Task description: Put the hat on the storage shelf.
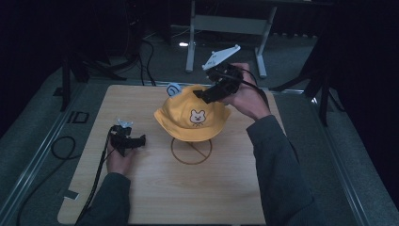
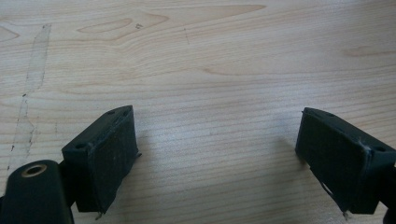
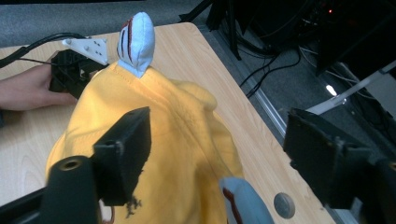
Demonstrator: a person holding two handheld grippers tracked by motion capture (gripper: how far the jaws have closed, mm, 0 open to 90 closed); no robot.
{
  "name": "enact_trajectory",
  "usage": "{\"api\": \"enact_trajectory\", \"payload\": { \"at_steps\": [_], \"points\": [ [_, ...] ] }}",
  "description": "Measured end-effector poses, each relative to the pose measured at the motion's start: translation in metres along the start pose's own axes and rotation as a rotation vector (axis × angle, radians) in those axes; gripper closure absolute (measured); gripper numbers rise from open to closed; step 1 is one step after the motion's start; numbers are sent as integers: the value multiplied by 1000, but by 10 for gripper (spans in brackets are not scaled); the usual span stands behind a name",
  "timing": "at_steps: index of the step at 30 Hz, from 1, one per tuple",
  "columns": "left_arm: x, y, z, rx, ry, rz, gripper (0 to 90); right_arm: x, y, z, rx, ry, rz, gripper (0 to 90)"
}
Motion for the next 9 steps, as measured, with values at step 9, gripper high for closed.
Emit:
{"api": "enact_trajectory", "payload": {
  "at_steps": [9],
  "points": [
    [0, 0, 0, 0, -1, -1, 127, 9, 1, -2, 3, -10, -11, 176]
  ]
}}
Point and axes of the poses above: each handheld gripper's, and its own axes: x roughly backward along the jaws, z roughly out of its top, y roughly to its right, the point moved 1 cm from there along -x, roughly forward along the jaws, and after that the axes turned 13 degrees about -x, right-handed, at the moved point
